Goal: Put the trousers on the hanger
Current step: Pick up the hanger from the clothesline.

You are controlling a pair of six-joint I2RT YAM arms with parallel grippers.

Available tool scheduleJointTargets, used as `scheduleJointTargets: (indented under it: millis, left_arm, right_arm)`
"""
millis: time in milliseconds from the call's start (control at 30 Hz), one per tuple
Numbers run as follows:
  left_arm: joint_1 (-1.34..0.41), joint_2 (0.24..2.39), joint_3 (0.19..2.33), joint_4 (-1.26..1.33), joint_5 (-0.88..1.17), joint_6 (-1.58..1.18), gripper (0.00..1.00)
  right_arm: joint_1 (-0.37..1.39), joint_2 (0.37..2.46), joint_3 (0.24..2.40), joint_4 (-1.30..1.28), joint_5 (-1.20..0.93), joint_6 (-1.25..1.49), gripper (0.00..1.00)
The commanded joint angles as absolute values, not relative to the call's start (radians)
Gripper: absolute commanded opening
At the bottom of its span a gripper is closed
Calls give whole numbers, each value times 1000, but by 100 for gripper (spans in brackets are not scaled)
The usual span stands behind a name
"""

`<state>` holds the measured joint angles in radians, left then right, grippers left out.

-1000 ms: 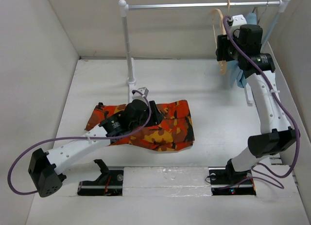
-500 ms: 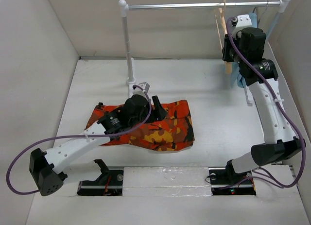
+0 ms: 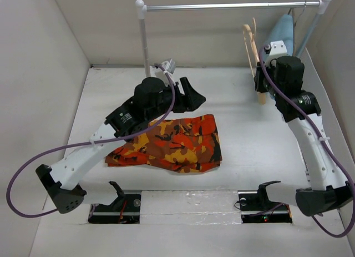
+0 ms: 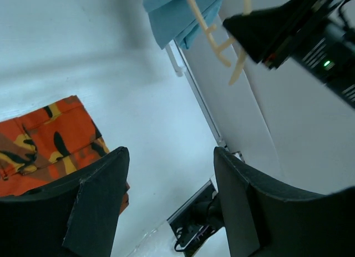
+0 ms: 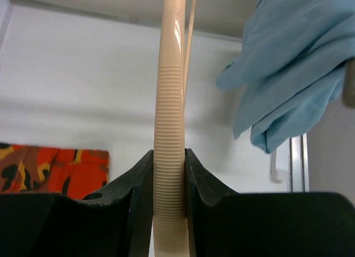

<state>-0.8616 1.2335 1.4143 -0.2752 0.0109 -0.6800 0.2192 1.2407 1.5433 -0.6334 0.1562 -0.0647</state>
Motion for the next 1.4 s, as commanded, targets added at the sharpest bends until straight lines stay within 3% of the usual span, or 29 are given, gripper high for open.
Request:
scheduleJointTargets:
  millis: [0, 433, 833, 1233, 1267, 1367]
  left_arm:
    - [-851, 1284, 1525, -256, 78, -640, 59]
    - [-861, 1635, 1776, -222, 143, -667, 65]
    - [-861, 1802, 1844, -209, 86, -698, 64]
    - [-861, 1847, 1793, -184, 115, -724, 29]
    - [-861, 1845, 1763, -180, 121, -726, 19]
    - [-861, 1827, 1685, -149, 138, -733, 10]
  right_arm:
    - [247, 1172, 1476, -569, 137, -77, 0]
    - [503, 977, 1155, -577, 230, 39, 0]
    - [646, 939, 1089, -604, 325, 136, 0]
    - [739, 911, 1012, -707, 416, 196, 2]
    - [753, 905, 1006, -712, 425, 208, 5]
    - [781, 884, 985, -730, 436, 233, 8]
